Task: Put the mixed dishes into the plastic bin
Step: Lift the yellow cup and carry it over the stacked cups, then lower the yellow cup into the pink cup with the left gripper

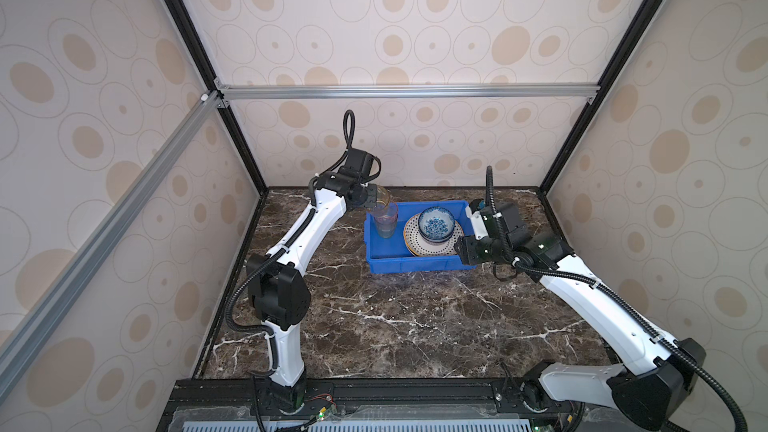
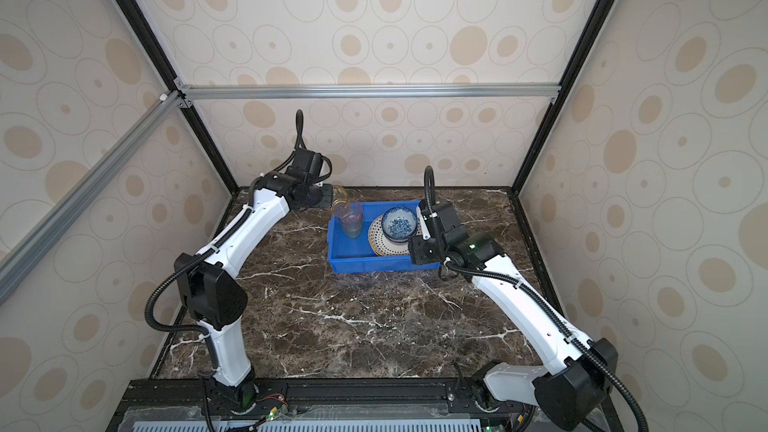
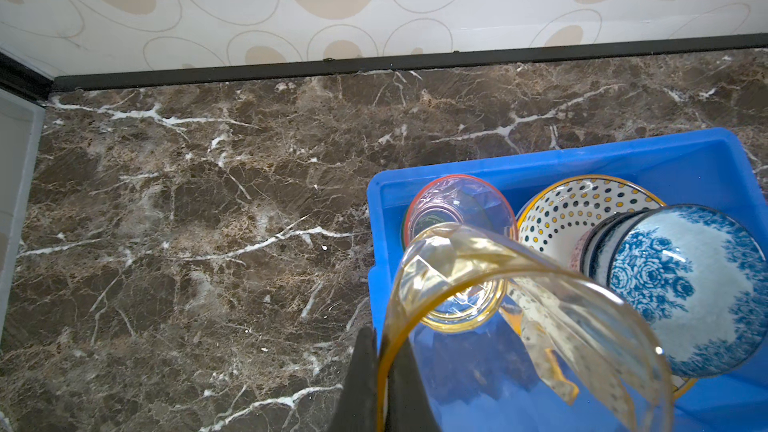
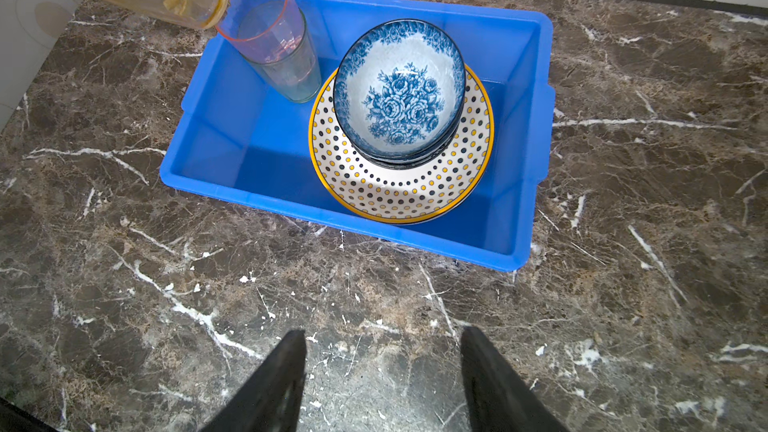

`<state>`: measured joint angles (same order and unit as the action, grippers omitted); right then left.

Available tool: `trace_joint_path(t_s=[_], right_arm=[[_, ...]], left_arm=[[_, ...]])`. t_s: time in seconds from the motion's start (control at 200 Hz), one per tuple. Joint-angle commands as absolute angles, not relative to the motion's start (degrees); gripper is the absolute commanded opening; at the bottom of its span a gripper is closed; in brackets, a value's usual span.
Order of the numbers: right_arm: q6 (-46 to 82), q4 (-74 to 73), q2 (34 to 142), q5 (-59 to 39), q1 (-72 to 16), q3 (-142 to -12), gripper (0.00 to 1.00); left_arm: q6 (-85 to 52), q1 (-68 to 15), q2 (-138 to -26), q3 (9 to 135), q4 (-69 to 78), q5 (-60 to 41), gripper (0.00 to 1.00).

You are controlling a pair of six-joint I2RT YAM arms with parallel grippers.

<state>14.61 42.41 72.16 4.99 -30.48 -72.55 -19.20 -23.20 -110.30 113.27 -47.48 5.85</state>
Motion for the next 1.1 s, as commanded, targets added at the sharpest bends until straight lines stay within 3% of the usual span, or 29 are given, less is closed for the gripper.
trace_joint_path(t_s=[0.0,1.096], right_arm=[[13.64,42.71,71.74,5.93,-30.76,-72.32,0.63],[13.33,42.96,69.80,7.62,-30.66,-70.91,0.65]], left_arm=[[-18.11,-23.55,-110.74,116.73,-47.19,5.84,0.00],[-16.92,-23.55,-124.16,126.73,-50.49,3.74,0.00]])
